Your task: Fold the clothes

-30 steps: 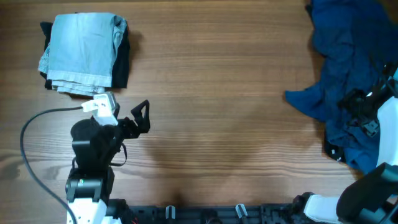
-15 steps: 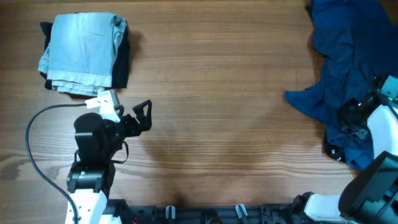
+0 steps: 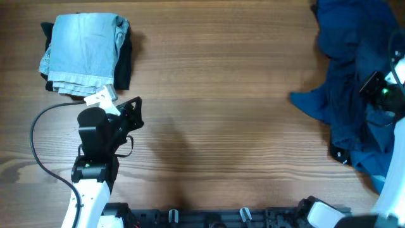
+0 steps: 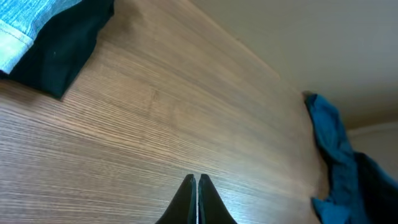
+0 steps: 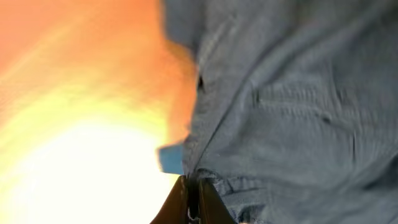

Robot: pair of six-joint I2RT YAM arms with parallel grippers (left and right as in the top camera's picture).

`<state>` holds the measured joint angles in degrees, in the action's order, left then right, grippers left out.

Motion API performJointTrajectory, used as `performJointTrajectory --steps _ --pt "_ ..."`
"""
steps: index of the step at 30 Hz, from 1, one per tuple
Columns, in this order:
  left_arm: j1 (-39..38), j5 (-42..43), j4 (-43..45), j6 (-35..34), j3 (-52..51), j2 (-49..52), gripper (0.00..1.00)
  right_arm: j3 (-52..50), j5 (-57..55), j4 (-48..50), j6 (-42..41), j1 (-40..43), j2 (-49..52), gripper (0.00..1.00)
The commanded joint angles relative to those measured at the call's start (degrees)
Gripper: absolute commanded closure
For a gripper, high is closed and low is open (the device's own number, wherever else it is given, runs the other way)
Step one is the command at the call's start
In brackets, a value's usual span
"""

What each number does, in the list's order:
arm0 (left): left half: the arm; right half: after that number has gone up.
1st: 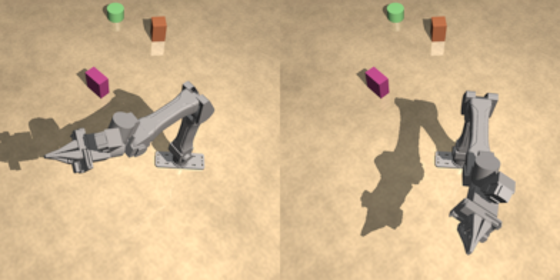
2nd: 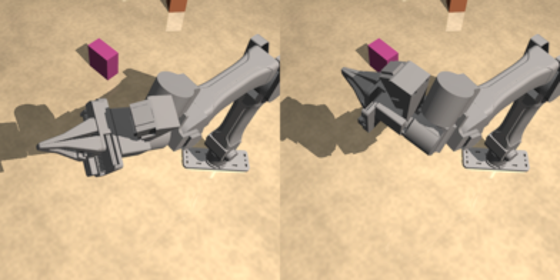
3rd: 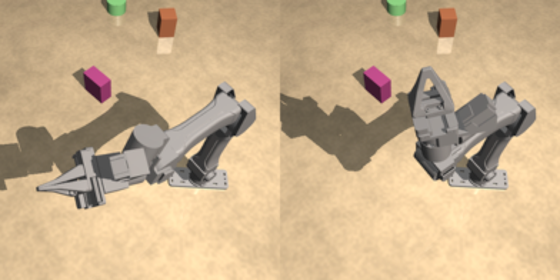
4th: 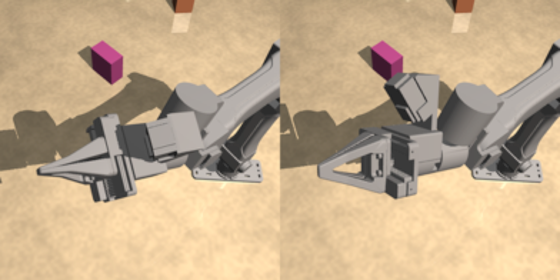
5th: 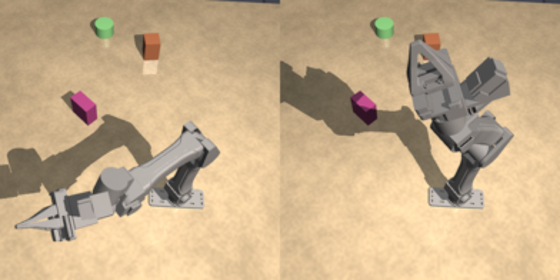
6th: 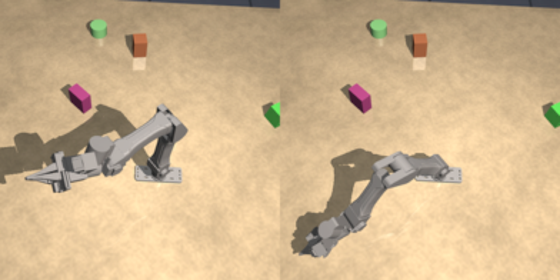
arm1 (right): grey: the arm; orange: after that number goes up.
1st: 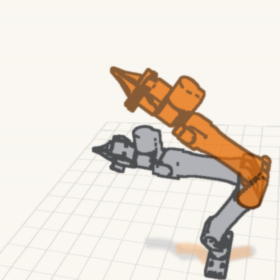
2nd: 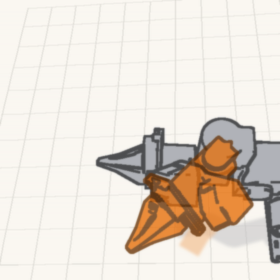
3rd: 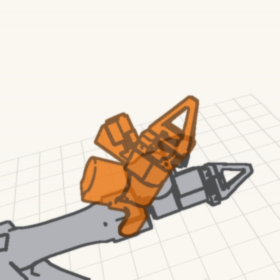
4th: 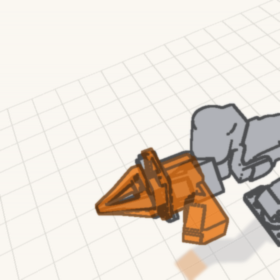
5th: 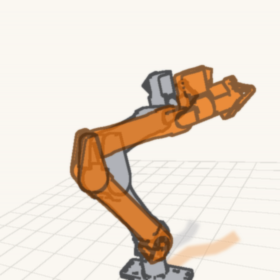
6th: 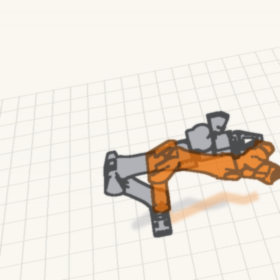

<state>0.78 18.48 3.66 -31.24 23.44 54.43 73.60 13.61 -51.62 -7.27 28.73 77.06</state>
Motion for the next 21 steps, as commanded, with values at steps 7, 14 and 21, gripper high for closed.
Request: performJointTrajectory --steps 7,14,21 --pt "-2.84 2.01 5.6 -4.17 1.16 0.33 0.95 15.69 13.79 7.45 1.25 -29.14 -8.66 0.96" --pt "-14.05 4.2 5.64 -3.91 1.16 0.59 0.88 16.09 9.92 26.08 -12.2 -42.88 -8.17 0.96" --pt "-33.66 0.09 20.26 -3.98 1.18 14.86 0.78 16.06 10.01 26.03 -14.4 -44.3 -3.76 0.96"
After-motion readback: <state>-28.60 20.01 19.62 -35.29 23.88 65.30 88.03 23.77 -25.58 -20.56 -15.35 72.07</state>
